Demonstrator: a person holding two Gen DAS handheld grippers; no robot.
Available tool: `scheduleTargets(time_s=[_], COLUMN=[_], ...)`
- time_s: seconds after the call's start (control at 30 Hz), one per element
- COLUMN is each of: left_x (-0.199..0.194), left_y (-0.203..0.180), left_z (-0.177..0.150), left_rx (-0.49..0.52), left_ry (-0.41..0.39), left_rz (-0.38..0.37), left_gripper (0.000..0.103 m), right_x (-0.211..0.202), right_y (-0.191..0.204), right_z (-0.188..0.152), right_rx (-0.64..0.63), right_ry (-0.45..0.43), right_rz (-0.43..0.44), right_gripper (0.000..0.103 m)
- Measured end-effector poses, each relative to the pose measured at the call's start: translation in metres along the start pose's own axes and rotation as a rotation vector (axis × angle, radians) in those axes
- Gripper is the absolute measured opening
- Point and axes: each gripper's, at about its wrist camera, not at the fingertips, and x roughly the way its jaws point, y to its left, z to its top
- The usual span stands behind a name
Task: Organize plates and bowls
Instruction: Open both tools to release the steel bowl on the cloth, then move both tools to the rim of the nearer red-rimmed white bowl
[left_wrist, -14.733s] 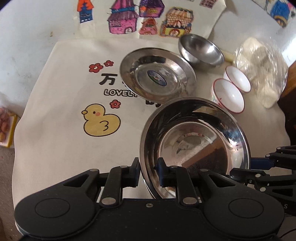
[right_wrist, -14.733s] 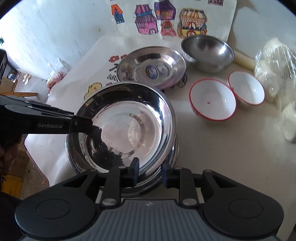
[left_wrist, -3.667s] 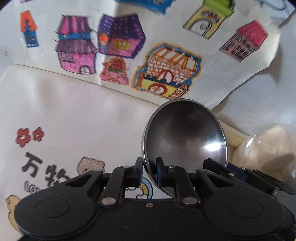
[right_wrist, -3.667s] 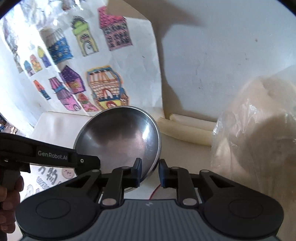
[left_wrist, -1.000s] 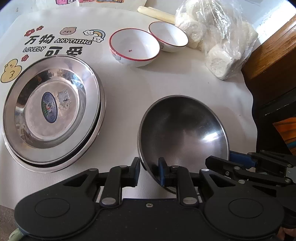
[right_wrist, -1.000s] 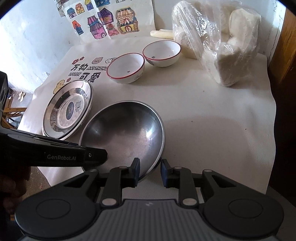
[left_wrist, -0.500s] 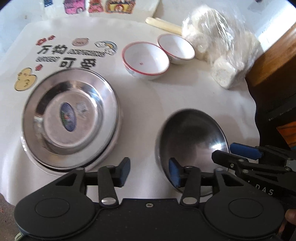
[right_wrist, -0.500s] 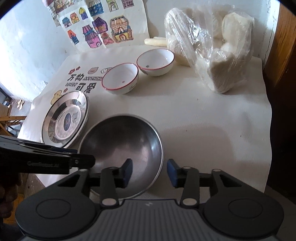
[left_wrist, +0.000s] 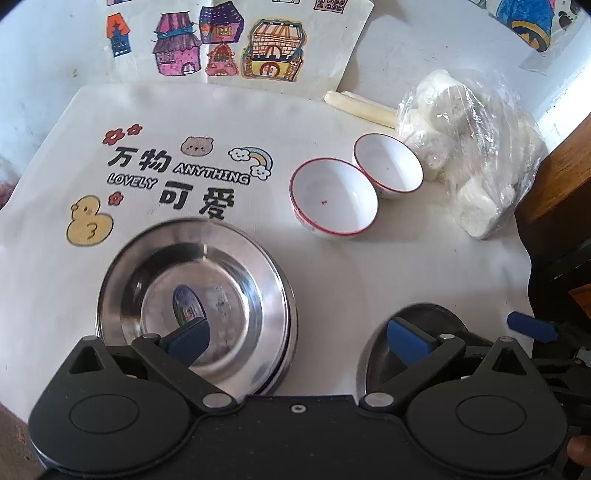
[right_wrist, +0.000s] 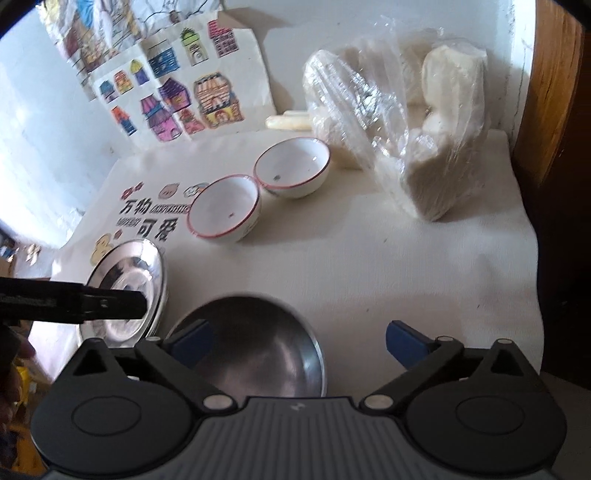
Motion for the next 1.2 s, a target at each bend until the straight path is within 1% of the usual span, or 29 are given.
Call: scheduleTargets(time_s=[0.17,0.23,0.4,0.53,0.63,0.7,0.87,0.97,1.03,1.2], left_x=[0.005,0.009,0.027,0.041,0.048,0.050,0.061,0.075,0.085,0.104], left_y=[0.004,0.006,0.013,0.020,0.027,0.030,0.034,0.037,0.041,0.048], left_z=[0.018,0.024,0.033,0.042,0.052,0.062,0.087,0.103,0.111,0.126], left_rx=[0.046,0.055,0.051,0.050,0.064,0.077,0.138,0.158,0.162,0.184], left_ry=[-0.015,-0.010,0.022,0.036,0.022,0.010,-0.007,0.014,0.031,0.058], left_rz=[-0.005,-0.007,-0.030,-0.063,-0.108,-0.124,-0.137,-0.173,-0.197,-0.205], left_gripper=[0.102,0.102,0.102,0.102,0.102,0.102,0.102,0.102,0.102,0.102], right_x=[0.002,0.004,0.014,0.017,0.020,0.024,0.038,0.048,0.057,0.069], right_y=[0.004,0.004,0.005,0.007,0.008,0.010,0.015,0.021,0.027,0.041], right_z=[0.008,0.011,0.011,0.008,0.008,0.010,0.020,0.030,0.038,0.049], right_rx=[-0.013,0.000,0.038,0.050,0.068,0.086,0.137,0.164,0.173,0.183], right_ry=[-0.069,-0.077,-0.036,-0.019,-0.011,-0.006,-0.015,-0.029,-0.021,-0.031], right_rz=[-0.084,-0.102,-0.127,-0.167,-0.197,-0.213,-0.232,-0.238,-0.238,-0.237], right_gripper=[0.103,0.103,0.103,0.103,0.103,0.103,0.103,0.103,0.103,0.103])
